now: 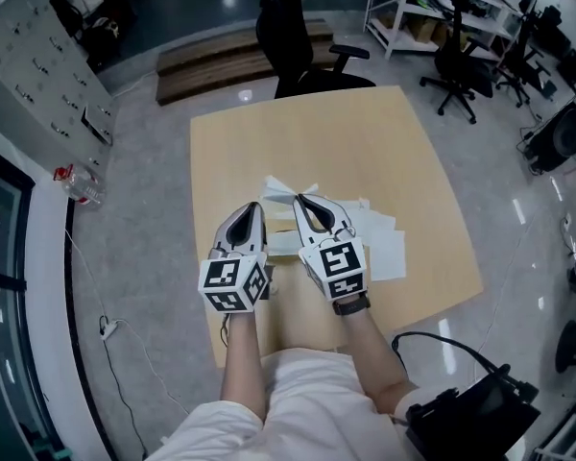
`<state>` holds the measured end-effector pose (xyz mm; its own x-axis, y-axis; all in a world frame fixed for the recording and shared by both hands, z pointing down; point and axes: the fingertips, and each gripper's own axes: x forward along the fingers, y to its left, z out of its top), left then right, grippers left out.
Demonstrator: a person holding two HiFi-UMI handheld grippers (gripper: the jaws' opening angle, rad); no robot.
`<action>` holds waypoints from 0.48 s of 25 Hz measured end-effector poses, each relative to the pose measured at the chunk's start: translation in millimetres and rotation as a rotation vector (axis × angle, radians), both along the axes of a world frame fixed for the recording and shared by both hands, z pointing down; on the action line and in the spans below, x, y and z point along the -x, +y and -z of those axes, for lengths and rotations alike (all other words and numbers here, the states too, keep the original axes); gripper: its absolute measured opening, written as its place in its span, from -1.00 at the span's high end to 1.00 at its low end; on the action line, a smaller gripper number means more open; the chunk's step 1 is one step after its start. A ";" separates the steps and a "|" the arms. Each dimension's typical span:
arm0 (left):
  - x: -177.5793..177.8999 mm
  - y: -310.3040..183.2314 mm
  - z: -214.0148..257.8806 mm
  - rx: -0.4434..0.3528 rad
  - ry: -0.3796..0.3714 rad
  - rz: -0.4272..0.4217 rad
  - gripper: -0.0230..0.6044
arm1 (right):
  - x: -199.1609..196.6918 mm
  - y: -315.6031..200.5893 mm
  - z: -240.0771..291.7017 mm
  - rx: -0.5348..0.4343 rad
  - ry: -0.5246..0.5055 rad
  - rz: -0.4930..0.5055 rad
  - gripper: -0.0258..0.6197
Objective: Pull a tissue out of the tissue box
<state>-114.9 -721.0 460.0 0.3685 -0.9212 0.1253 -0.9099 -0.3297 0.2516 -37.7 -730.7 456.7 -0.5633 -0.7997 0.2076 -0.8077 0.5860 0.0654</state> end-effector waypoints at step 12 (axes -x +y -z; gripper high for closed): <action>-26.6 39.5 68.4 -0.183 -0.019 0.006 0.93 | -20.5 36.2 62.7 -0.115 -0.098 -0.025 0.90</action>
